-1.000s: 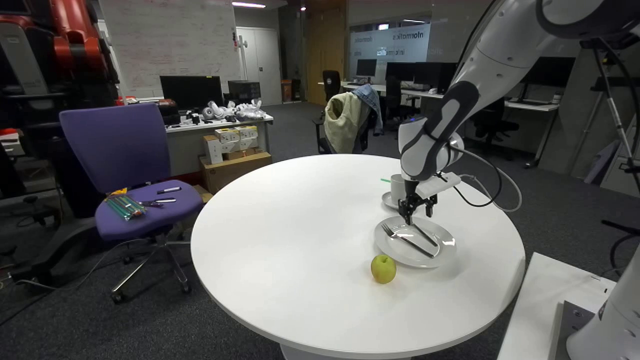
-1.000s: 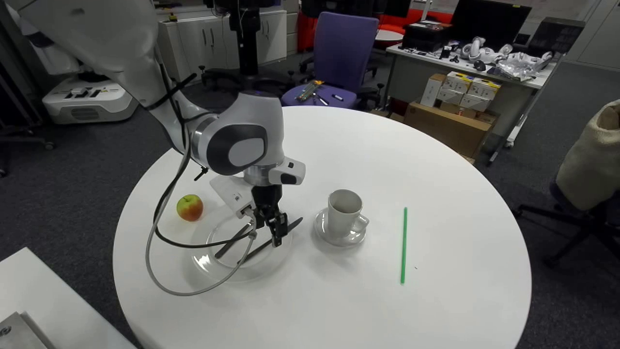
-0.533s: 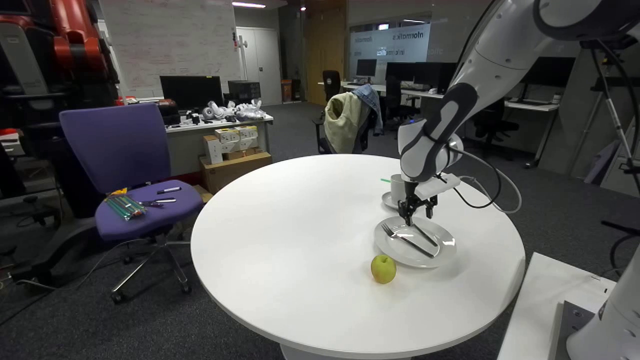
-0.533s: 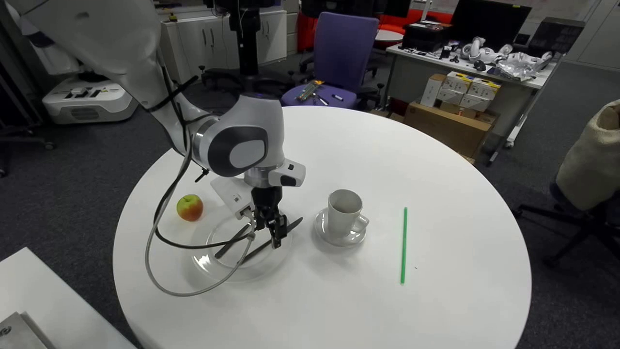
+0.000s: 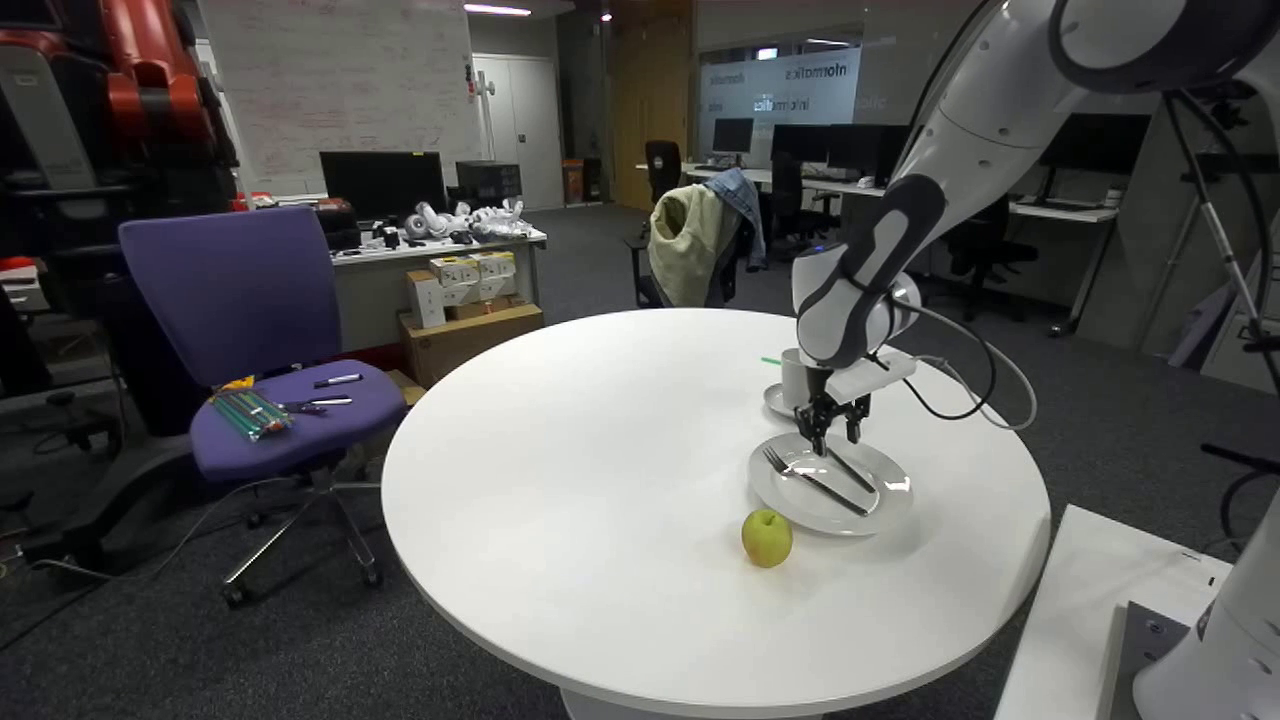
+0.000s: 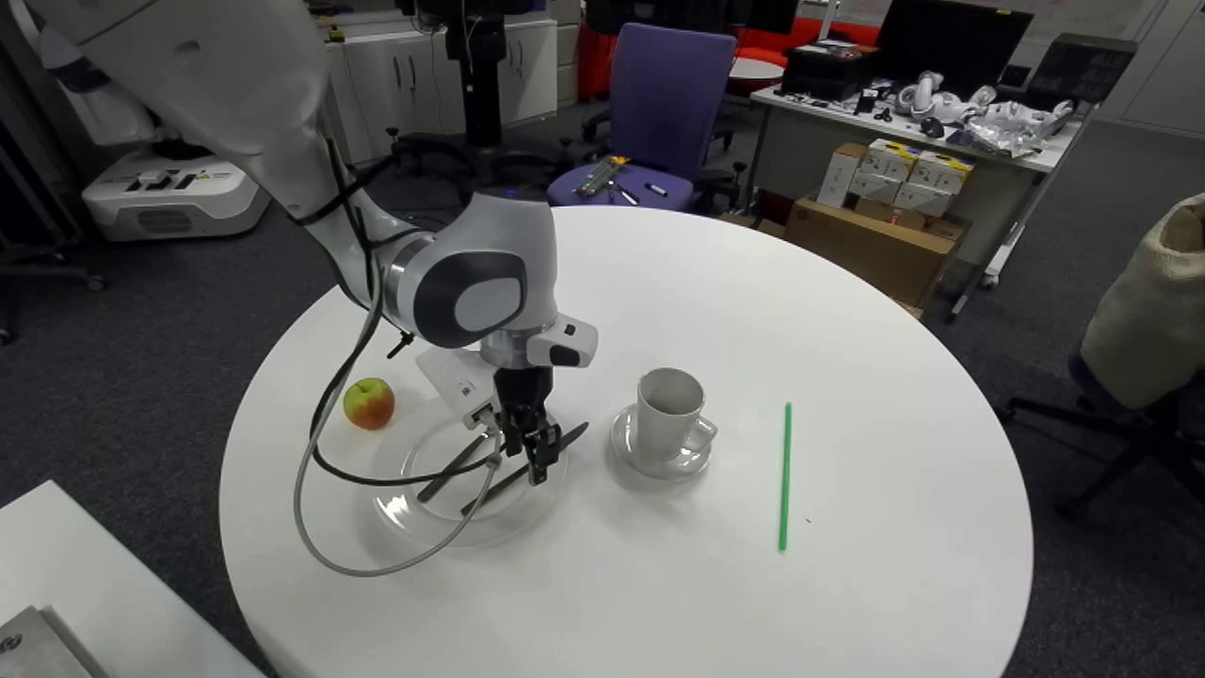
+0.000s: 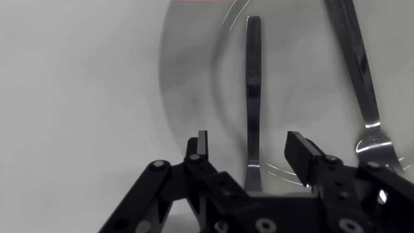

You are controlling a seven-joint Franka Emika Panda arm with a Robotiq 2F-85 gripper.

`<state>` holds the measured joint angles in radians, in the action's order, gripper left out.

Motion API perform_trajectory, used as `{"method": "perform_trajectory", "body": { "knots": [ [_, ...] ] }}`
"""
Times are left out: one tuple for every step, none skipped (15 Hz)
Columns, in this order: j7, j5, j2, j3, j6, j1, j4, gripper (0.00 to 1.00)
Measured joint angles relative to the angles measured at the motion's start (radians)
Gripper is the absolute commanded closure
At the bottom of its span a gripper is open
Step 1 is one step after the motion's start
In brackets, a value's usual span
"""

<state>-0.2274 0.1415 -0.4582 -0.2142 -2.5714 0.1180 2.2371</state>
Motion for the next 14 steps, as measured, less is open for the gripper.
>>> {"method": "perform_trajectory", "body": {
  "knots": [
    [0.000, 0.000, -0.003, 0.000, 0.000, 0.000, -0.003, 0.69],
    [0.000, 0.000, -0.004, 0.000, 0.000, 0.000, -0.005, 0.78],
    [0.000, 0.000, -0.004, 0.000, 0.000, 0.000, -0.006, 0.83],
    [0.000, 0.000, -0.004, 0.000, 0.000, 0.000, -0.008, 0.85],
    [0.000, 0.000, -0.004, 0.000, 0.000, 0.000, -0.009, 0.84],
    [0.000, 0.000, -0.004, 0.000, 0.000, -0.001, -0.011, 0.82],
    [0.000, 0.000, -0.004, 0.000, 0.000, -0.001, -0.011, 0.60],
    [0.000, 0.000, -0.004, 0.000, 0.000, -0.001, -0.012, 0.57],
    [0.000, 0.000, -0.004, 0.000, 0.000, -0.001, -0.012, 0.49],
    [-0.001, 0.000, -0.004, 0.000, 0.000, -0.001, -0.012, 0.45],
    [-0.001, 0.000, -0.004, 0.000, 0.000, -0.002, -0.012, 0.43],
    [-0.001, 0.000, -0.004, 0.000, 0.000, -0.002, -0.012, 0.41],
    [-0.001, 0.000, -0.004, 0.000, 0.000, -0.002, -0.012, 0.41],
    [-0.001, 0.000, -0.004, 0.000, 0.000, -0.002, -0.012, 0.41]
  ]
}}
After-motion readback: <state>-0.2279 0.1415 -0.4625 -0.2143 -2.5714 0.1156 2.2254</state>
